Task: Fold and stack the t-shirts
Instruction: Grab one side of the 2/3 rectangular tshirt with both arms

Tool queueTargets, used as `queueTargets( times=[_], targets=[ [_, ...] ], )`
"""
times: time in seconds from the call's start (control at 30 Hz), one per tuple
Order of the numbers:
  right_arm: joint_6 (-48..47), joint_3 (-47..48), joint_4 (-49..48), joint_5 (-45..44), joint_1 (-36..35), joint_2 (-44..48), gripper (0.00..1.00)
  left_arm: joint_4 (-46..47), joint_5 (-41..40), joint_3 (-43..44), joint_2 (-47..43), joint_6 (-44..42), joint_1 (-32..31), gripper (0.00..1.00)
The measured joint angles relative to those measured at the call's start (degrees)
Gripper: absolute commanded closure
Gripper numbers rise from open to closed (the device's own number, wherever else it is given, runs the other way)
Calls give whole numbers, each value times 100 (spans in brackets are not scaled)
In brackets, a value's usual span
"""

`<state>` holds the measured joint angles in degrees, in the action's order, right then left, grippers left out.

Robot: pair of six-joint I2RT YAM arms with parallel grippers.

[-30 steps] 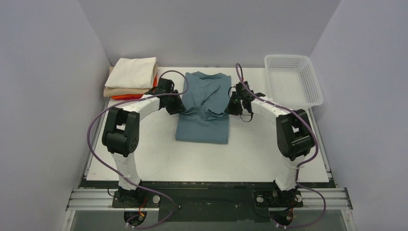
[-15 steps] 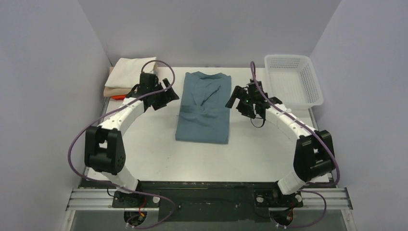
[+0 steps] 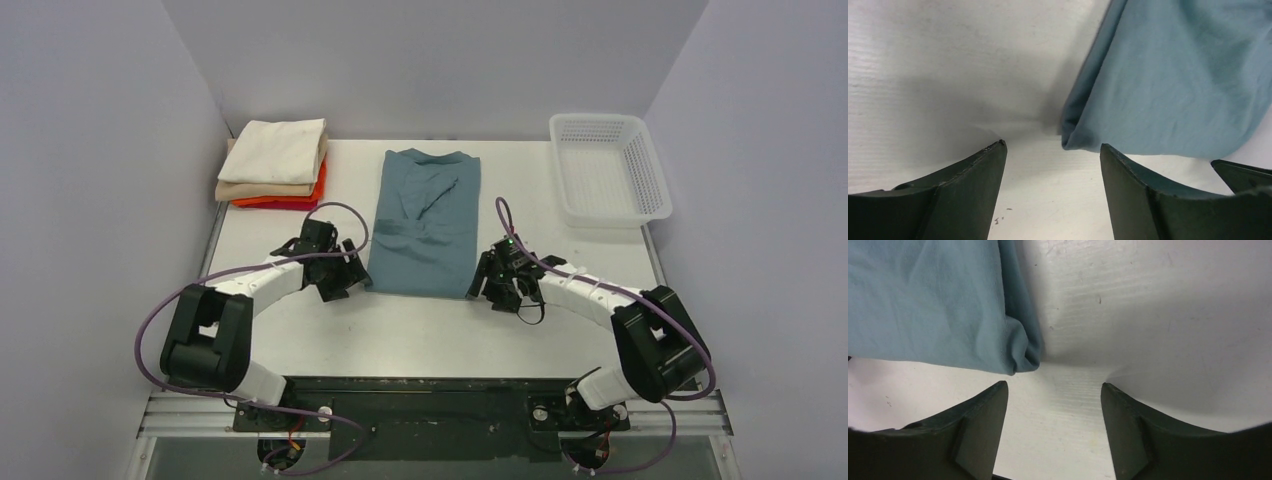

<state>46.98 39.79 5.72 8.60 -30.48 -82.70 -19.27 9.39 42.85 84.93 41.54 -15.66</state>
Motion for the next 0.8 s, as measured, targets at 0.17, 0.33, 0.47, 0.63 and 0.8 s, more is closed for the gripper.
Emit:
queueTargets(
  times=[0.17, 0.33, 0.47, 0.63, 0.8],
  targets=[
    [190, -39, -442, -44, -2, -203, 49, 463, 173, 37, 284, 120, -94, 43],
    [293, -39, -872, -2, -37, -402, 64, 778, 313, 175, 654, 186, -181, 75],
    [363, -39, -1154, 70, -37, -570, 89, 925, 385, 203, 835, 199, -225, 100],
    [439, -96, -1300, 162, -57, -656, 100, 1093, 507, 236, 929, 227, -258, 100],
    [417, -326, -1189, 256, -85, -354, 100, 1436, 369, -203, 595, 240, -382, 100]
  ],
)
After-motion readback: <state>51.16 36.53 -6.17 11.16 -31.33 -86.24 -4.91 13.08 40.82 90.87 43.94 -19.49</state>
